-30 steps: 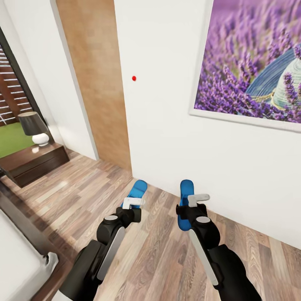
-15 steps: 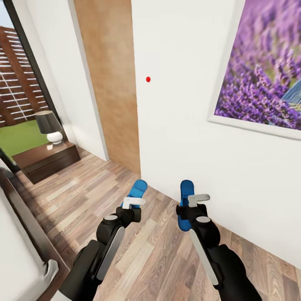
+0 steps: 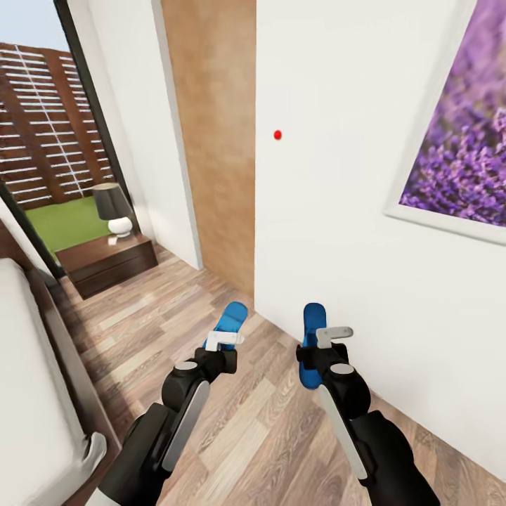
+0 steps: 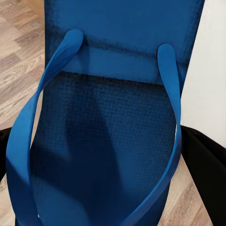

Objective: In the bedroom, move the book from the bed onto either nightstand, and place the two sandals side by side next to the bed.

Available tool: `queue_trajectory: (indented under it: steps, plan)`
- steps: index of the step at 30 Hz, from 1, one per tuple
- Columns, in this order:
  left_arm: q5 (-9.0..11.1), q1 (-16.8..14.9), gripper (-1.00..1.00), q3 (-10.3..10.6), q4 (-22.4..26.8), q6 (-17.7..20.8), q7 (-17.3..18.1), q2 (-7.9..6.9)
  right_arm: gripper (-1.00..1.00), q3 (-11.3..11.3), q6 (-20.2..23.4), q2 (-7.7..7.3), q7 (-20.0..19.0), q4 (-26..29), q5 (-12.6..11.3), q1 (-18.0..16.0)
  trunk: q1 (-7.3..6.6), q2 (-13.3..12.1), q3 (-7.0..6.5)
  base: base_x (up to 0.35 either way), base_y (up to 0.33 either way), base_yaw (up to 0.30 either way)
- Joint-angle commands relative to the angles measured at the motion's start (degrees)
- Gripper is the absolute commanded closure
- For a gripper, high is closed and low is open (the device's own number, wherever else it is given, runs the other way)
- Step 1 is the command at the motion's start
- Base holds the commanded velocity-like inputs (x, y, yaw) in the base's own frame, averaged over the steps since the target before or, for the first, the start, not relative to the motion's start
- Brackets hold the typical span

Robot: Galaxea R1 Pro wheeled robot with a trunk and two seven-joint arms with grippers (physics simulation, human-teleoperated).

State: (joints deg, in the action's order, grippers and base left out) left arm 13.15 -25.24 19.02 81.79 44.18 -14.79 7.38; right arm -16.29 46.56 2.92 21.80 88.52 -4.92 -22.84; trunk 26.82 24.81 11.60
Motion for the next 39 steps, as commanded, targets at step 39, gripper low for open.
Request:
queue_trajectory:
  steps: [39]
  plan:
    - [0.5, -0.1, 1.00, 0.0, 0.0, 0.2, -0.6, 0.01, 1.00, 0.0, 0.2, -0.02, 0.5, 0.1, -0.5, -0.1, 0.06, 0.1, 0.11, 0.308, -0.059, 0.240]
